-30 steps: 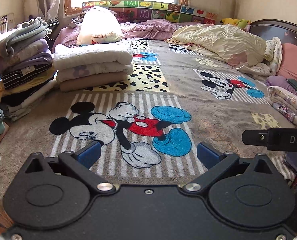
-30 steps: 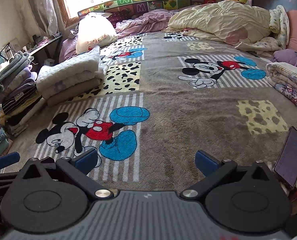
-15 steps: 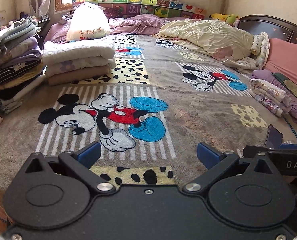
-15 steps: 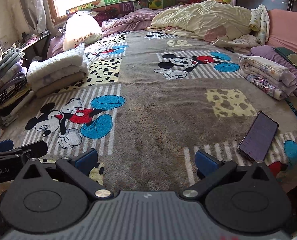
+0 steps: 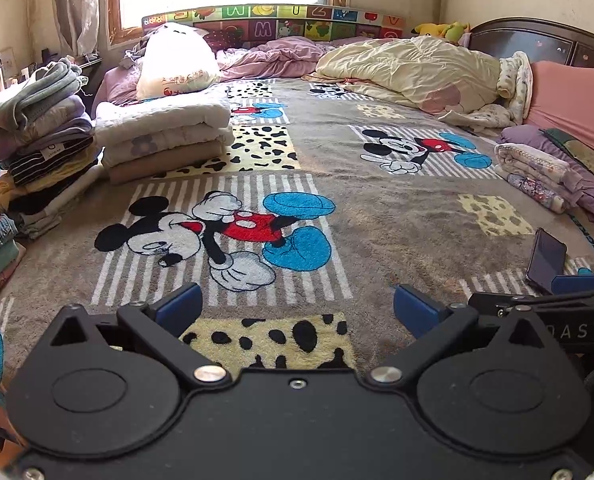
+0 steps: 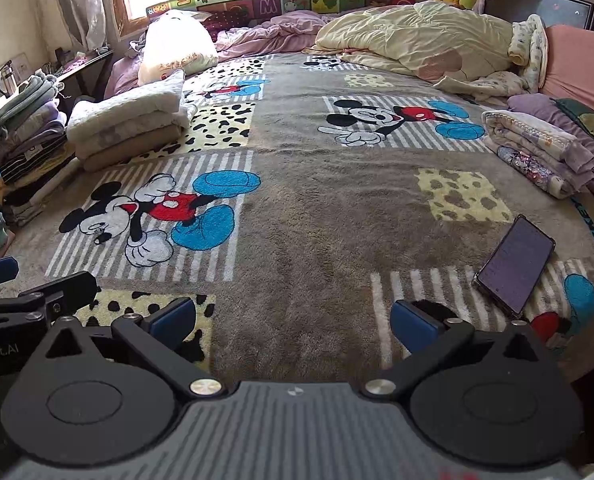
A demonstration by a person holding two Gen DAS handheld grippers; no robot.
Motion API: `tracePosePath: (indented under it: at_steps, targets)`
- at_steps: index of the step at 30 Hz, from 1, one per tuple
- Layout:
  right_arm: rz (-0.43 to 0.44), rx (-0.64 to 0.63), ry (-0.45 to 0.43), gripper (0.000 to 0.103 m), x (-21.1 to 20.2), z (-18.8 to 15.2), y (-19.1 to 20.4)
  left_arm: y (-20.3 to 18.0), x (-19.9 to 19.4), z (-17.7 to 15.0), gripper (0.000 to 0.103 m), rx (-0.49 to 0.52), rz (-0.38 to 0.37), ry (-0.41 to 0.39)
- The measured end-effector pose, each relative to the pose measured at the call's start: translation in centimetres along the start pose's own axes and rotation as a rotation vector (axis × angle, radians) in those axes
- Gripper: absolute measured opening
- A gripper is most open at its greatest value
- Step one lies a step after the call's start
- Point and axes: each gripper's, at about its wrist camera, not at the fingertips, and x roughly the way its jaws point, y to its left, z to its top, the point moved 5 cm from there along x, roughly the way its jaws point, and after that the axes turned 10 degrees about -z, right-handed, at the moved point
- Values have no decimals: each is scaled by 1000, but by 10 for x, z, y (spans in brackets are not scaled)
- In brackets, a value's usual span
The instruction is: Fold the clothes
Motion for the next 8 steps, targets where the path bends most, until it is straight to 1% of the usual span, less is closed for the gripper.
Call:
tracePosePath:
  at_steps: [6, 8]
  targets:
    - [-12, 0, 10, 103, -2, -8, -1, 1, -3, -7, 103, -10, -2, -10]
    - [-17, -1, 10, 103, -3, -10, -1, 4, -3, -8, 103, -19, 23, -8]
